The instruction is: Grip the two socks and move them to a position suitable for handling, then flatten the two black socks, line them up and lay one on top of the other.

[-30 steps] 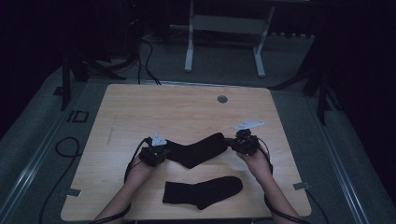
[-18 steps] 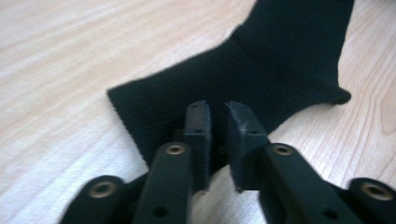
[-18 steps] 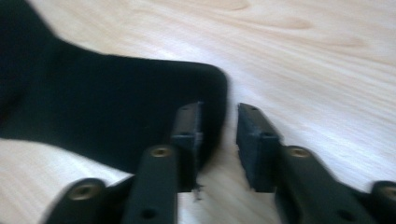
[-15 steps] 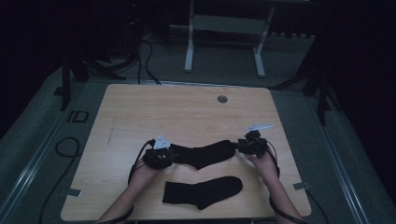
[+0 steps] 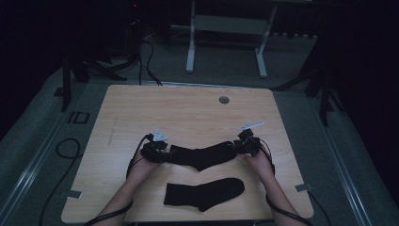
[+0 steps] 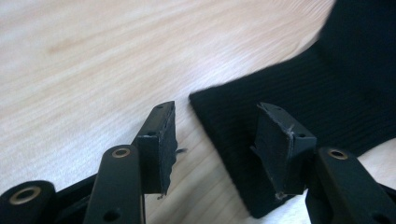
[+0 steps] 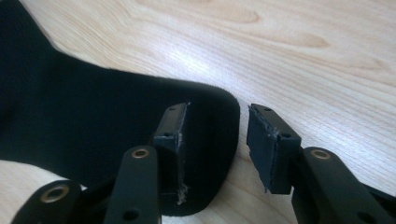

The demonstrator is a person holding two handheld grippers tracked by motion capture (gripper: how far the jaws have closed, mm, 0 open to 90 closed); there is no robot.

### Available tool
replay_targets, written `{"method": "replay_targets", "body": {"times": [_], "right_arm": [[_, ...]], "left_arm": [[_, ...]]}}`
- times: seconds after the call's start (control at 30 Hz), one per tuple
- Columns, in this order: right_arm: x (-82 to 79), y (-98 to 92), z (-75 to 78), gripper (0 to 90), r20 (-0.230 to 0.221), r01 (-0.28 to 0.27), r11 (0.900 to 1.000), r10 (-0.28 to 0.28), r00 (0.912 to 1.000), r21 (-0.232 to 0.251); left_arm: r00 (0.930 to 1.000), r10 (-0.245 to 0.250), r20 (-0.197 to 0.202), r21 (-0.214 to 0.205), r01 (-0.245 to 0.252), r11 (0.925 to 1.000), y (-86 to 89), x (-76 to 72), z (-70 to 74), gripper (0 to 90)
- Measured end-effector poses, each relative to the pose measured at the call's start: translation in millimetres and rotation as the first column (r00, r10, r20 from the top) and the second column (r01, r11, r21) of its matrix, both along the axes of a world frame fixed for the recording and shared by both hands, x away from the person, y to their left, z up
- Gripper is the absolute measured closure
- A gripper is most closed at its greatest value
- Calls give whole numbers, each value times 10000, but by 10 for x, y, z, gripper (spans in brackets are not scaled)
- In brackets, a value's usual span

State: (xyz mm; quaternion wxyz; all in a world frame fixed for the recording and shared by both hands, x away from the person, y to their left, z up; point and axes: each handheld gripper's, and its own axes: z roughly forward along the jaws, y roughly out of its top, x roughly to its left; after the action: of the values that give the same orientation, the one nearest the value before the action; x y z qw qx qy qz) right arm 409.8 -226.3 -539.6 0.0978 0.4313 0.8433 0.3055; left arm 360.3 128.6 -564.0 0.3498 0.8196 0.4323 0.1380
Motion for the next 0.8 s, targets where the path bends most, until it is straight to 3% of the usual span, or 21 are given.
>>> {"method": "replay_targets", "body": {"times": [0.07,0.1,0.13,0.17,0.3,0.33,0.43,0.47,0.5,0.8], "right_arm": [[5,9,-13,594,-4,-33,10000,33,10000,-81],[4,23,-34,711,-28,-85,9998,85,10000,-154],[4,23,-34,711,-28,-85,9998,85,10000,-154],[3,35,-44,784,15,-207,9990,208,9998,-388],[0,32,-37,846,7,-366,9987,367,9993,-341],[-5,29,-26,855,-8,-444,9986,444,9990,-286],[-12,30,-19,858,16,-467,9986,468,9989,-257],[-37,31,9,863,193,-510,9985,514,9985,-197],[-50,31,27,863,224,-540,9984,543,9983,-136],[-180,-24,282,867,722,-812,9959,781,9943,402]], "left_arm": [[10000,25,-23,-177,-25,9998,6,5,-11,488],[10000,4,14,-152,-3,9999,2,3,-13,490],[10000,-32,77,-59,32,10000,-5,1,-14,490],[9998,-158,126,102,157,9998,-24,-8,-9,522],[9992,-387,78,253,385,9989,-60,-19,7,617],[9991,-417,49,261,416,9988,-74,-22,11,699],[9990,-453,25,159,453,9988,-94,-27,17,743],[9991,-409,58,105,408,9991,-99,-32,18,816],[9994,-349,85,35,348,9994,-99,-39,28,833],[9976,-478,501,-780,516,9956,-56,-144,284,863]]}}
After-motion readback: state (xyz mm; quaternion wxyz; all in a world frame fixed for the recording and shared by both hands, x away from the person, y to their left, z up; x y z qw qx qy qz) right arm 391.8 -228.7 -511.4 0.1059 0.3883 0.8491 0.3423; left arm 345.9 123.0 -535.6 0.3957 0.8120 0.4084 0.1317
